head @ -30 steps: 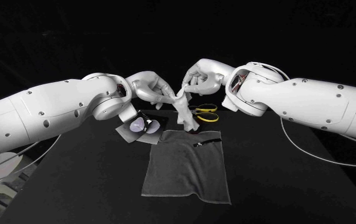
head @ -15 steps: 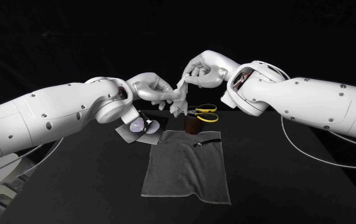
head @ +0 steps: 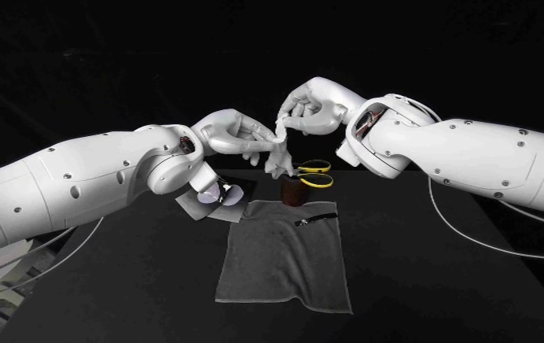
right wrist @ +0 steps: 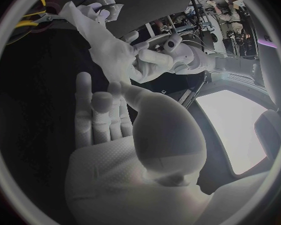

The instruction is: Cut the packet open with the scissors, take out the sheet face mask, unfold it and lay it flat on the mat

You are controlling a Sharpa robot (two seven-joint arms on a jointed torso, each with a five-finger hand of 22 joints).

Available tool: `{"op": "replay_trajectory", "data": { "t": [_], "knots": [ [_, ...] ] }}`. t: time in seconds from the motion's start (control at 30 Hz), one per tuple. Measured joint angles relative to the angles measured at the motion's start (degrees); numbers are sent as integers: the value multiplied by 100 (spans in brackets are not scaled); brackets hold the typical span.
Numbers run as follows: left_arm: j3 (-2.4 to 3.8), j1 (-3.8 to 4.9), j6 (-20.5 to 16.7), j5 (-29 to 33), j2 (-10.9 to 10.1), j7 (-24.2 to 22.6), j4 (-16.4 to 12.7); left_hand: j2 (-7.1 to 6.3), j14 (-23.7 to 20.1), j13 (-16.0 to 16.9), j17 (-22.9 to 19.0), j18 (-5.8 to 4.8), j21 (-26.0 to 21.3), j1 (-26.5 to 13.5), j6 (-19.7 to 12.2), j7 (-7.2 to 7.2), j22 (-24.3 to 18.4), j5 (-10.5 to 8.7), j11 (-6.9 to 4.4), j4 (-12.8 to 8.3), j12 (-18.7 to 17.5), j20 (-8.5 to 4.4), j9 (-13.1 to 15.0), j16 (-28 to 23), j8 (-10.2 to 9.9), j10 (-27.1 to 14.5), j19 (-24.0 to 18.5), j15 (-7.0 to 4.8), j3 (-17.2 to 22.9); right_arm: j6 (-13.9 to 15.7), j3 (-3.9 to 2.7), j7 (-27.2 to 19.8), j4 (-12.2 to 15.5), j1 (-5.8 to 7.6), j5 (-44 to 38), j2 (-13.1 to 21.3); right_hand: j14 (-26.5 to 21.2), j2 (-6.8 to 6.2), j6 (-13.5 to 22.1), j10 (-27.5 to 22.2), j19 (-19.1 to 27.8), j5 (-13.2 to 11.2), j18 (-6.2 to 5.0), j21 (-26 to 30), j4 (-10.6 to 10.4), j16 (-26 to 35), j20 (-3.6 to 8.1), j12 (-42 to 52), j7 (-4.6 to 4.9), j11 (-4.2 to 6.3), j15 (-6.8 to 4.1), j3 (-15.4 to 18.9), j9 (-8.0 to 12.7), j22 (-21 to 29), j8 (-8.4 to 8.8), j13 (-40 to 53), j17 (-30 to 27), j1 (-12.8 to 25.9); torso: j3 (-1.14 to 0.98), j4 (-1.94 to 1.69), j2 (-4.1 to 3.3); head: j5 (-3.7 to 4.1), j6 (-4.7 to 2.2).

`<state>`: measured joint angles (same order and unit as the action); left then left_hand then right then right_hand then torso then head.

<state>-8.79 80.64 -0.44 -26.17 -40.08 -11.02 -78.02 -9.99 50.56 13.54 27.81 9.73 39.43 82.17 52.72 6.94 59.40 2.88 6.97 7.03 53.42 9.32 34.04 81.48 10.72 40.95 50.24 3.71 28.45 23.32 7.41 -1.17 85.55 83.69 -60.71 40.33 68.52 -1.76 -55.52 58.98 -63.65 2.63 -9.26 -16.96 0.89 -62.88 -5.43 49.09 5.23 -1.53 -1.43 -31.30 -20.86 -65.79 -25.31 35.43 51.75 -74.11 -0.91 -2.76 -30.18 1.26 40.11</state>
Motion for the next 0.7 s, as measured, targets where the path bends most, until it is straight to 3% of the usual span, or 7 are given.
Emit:
{"op": "replay_trajectory", "data": {
  "t": [0.4, 0.57, 0.7],
  "knots": [
    [1, -42, -24, 80, 53, -136, 19, -355, -164, -5, -28, -4, -94, -82, -400, -216, -9, 0, 112, -72, 0, 82, -389, 68, -410, -276, -81, 122, -359, 11, 0, 22, 25, 0, 68, -5, 38, -15, -34, 21, -20, -1, 5, 0, 14, -30, 20, 0, -5, 2, -1, -14, 0, -7, -21, -5, 29, 15, 1, -2, 1, -3, -13],
    [1, -68, -53, -28, 64, -122, 30, -386, -205, 88, -28, -4, -116, -51, -306, -123, -42, 0, 123, -94, 152, 96, -463, 169, -410, -328, -67, 124, -542, 48, -1, 40, 37, 0, 91, -10, 59, -15, -34, 31, -20, -8, 6, 0, 14, -60, 20, 0, -5, 11, -22, -35, 0, -15, -21, -8, 46, 15, 0, -4, 1, 4, -13],
    [1, -101, -83, -145, 75, -100, 43, -386, 113, 279, 370, -6, -116, -51, -230, -47, -52, 0, 79, -86, 537, 89, -582, 353, -410, -324, 58, 72, -774, 94, -3, 66, 44, 0, 120, -12, 78, -31, -34, 43, -20, -11, -50, -23, 8, -64, 20, -1, -6, 21, -2, -42, 0, -15, -22, -13, 52, 31, 1, -5, 1, 5, -7]
  ]
}}
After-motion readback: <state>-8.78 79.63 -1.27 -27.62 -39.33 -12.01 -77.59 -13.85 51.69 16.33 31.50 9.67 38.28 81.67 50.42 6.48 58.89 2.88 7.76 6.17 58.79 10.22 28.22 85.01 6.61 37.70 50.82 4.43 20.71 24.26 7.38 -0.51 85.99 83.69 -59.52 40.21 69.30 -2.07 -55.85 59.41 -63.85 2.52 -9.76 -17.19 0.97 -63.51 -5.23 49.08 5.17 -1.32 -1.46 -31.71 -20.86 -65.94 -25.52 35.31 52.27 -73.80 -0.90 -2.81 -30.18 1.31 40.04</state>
